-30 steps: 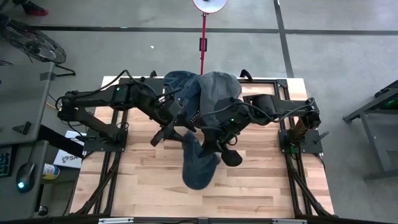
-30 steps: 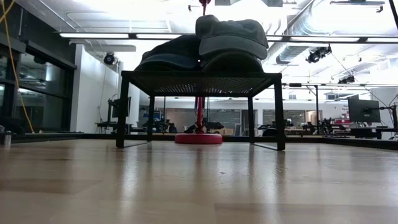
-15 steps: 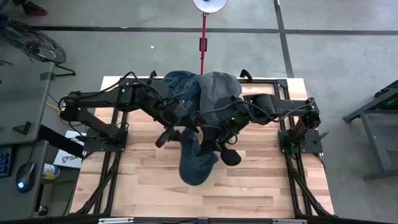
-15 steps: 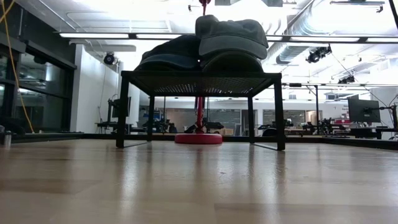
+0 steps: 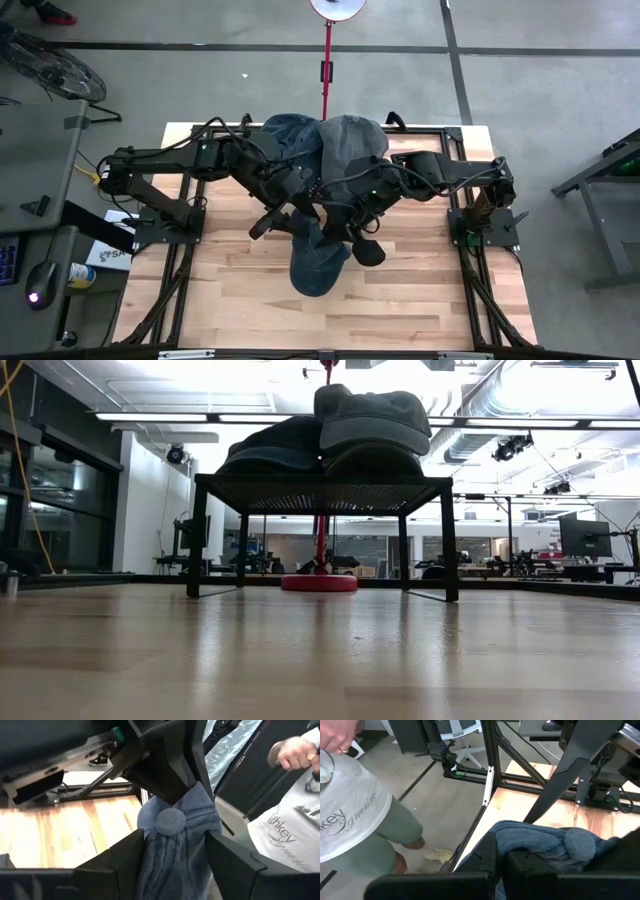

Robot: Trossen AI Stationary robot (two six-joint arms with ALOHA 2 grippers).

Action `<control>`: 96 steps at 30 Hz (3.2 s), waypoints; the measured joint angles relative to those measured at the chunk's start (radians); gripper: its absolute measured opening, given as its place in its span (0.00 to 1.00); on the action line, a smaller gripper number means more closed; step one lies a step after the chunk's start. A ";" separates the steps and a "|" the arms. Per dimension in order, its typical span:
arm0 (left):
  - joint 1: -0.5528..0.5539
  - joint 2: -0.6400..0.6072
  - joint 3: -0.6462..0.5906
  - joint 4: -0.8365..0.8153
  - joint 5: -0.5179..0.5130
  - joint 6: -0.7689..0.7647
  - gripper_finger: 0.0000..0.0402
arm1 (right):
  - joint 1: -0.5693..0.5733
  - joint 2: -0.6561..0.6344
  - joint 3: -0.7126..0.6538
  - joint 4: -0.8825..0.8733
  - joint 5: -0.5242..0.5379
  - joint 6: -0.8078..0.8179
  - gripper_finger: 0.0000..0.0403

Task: Pick & Place hat
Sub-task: Stack the black cap on the black cap

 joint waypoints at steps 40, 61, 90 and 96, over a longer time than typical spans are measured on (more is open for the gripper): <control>0.000 -0.128 -0.001 -0.163 -0.262 -0.072 0.00 | -0.065 -0.100 0.000 -0.041 0.246 0.135 0.50; 0.190 -0.320 0.000 -0.240 -0.594 -0.081 0.00 | -0.066 -0.198 0.000 -0.106 0.489 0.129 0.50; 0.667 -0.138 0.000 -0.295 0.034 -0.011 0.00 | -0.066 -0.197 0.000 -0.137 0.493 0.165 0.50; 0.690 -0.103 0.000 -0.288 0.053 0.014 0.00 | -0.066 -0.197 0.000 -0.138 0.502 0.175 0.49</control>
